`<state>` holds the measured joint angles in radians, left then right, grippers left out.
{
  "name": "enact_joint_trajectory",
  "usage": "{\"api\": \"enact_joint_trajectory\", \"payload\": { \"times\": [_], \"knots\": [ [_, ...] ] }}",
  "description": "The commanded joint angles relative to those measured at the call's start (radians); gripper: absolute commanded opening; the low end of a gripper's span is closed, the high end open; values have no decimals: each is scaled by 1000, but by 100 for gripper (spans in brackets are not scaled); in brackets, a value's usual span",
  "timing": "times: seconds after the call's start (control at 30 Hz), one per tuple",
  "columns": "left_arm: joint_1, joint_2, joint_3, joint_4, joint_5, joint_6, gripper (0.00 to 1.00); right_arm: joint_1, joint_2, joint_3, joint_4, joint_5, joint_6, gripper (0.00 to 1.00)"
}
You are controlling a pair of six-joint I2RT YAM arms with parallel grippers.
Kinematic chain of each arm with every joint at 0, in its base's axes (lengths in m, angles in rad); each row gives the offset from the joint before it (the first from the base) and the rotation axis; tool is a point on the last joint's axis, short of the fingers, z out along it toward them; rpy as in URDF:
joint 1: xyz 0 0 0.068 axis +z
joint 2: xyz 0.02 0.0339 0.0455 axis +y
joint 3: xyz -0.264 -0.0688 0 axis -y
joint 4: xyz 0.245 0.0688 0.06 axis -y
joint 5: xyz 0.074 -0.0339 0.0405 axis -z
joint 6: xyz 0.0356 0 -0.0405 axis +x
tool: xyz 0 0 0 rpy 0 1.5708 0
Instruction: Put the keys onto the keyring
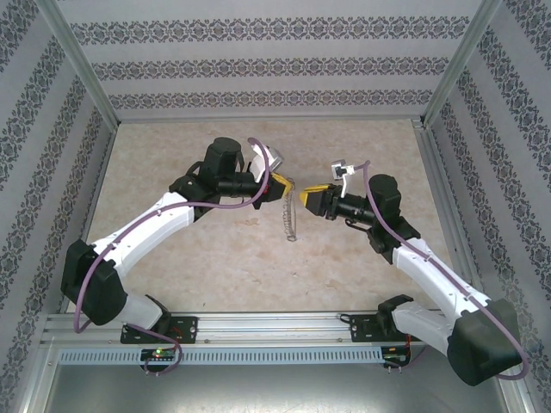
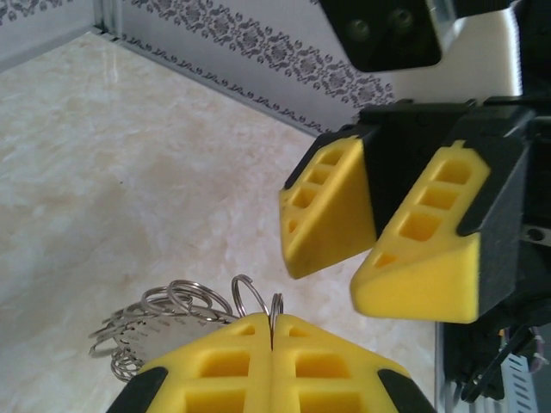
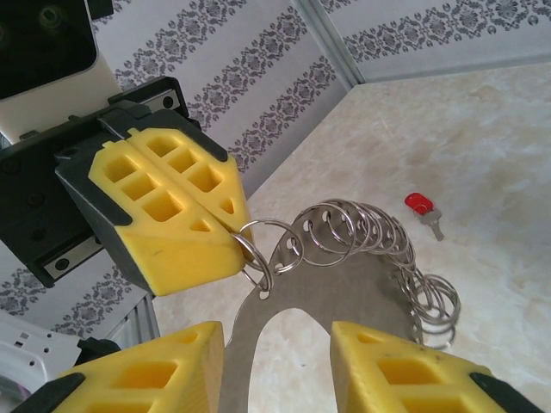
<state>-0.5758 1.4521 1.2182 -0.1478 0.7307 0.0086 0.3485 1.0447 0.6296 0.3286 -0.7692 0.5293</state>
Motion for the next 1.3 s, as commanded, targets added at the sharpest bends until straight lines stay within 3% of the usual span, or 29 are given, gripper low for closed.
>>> {"api": "enact_joint_trajectory", "payload": {
  "times": [0.0, 0.57, 0.97, 1.0, 1.07, 1.27],
  "knots": [
    [10, 12, 40, 49, 89, -18, 0, -8, 20, 32, 80, -42, 20, 37],
    [14, 40, 59, 62, 161, -54, 0, 23, 63, 52, 131, -68, 37, 31],
    [16, 47, 64, 72, 165, -69, 0, 47, 63, 45, 134, -90, 37, 6],
    [16, 47, 64, 72, 165, -68, 0, 50, 67, 47, 134, -95, 36, 8],
    [16, 48, 65, 73, 168, -70, 0, 54, 72, 53, 132, -100, 36, 23],
    [17, 44, 67, 65, 170, -66, 0, 31, 60, 46, 118, -96, 28, 25]
  ]
}}
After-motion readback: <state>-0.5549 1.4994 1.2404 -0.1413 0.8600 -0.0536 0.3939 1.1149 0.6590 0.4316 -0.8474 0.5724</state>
